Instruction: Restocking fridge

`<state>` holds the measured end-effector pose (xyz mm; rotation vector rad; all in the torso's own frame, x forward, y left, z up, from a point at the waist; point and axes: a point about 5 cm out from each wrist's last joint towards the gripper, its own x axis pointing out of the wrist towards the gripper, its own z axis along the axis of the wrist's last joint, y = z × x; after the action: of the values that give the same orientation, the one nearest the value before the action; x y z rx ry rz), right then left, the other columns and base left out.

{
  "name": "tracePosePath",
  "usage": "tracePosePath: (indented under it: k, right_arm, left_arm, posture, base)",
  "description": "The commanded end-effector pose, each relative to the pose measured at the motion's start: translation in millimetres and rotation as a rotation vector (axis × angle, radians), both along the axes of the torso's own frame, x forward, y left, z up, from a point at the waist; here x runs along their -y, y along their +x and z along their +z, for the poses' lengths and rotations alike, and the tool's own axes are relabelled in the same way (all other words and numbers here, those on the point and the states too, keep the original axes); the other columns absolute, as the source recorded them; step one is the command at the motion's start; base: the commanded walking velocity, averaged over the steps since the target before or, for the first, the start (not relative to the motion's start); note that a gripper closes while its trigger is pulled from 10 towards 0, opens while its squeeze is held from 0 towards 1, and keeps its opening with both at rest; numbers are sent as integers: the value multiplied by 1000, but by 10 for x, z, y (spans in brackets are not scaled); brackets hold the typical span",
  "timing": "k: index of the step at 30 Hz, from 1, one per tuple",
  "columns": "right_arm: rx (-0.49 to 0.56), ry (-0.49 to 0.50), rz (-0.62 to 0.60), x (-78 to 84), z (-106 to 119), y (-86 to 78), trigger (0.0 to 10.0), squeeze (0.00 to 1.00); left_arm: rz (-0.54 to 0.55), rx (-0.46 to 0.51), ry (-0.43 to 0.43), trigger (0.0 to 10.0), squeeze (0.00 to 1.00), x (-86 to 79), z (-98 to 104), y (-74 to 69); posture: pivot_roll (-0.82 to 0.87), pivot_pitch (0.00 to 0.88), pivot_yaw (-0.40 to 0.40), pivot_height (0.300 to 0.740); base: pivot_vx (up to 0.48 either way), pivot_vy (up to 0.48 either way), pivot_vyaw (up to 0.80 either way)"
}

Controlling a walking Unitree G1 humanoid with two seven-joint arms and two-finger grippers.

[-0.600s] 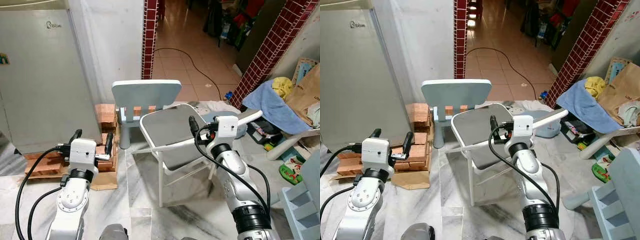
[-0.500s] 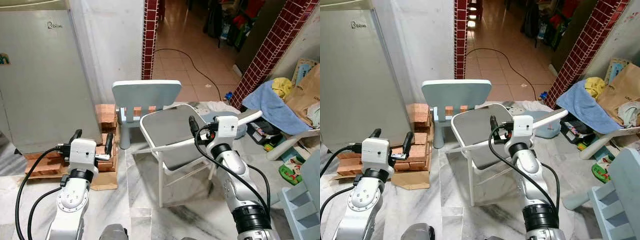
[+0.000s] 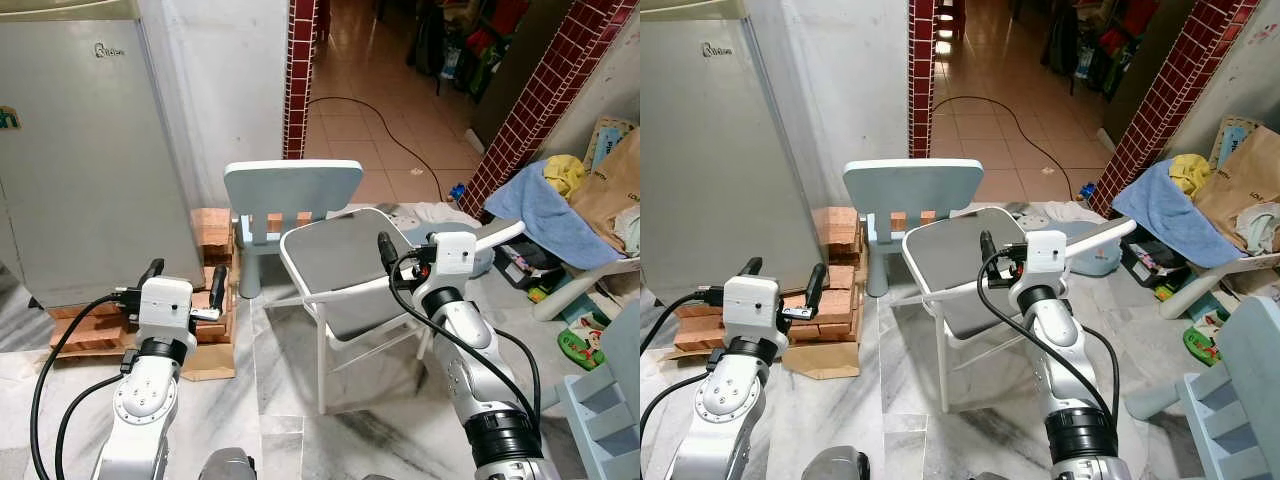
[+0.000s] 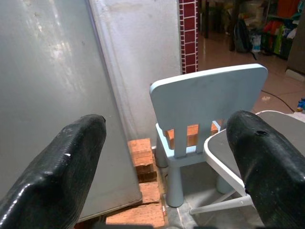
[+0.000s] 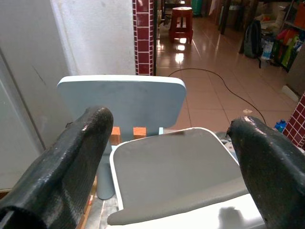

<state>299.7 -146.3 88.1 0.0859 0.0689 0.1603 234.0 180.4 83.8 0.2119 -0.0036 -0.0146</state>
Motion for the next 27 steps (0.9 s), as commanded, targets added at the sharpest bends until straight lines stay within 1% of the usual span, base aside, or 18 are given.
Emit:
tracePosePath:
  k: [1, 22, 23, 24, 25, 27]
  right_arm:
    - [-2, -10, -12, 34, 7, 16, 10000, 0]
    - [-2, -10, -12, 34, 7, 16, 10000, 0]
    - [-7, -17, -12, 33, 1, 16, 10000, 0]
    - [18, 1, -34, 3, 52, 9, 10000, 0]
    - [38, 18, -52, -17, 94, 4, 10000, 0]
    - [60, 39, -65, -40, 145, 6, 10000, 0]
  left_arm:
    - [-17, -4, 0, 10000, 0, 30, -12, 1]
    - [-17, -4, 0, 10000, 0, 30, -12, 1]
    - [-18, -4, -1, 10000, 0, 31, -17, 1]
    - [-22, 4, -16, 10000, 0, 58, 24, 68]
    - [-25, 11, -26, 10000, 0, 77, 59, 118]
    - [-32, 26, -32, 10000, 0, 110, 125, 171]
  posture:
    - [176, 0, -70, 740]
    - [176, 0, -70, 740]
    - [0, 0, 0, 740]
    - [109, 0, -78, 740]
    - [110, 0, -79, 740]
    - [118, 0, -83, 740]
  base:
    - [0, 0, 0]
    - [0, 0, 0]
    - [0, 0, 0]
    - [0, 0, 0]
    - [0, 0, 0]
    - [0, 0, 0]
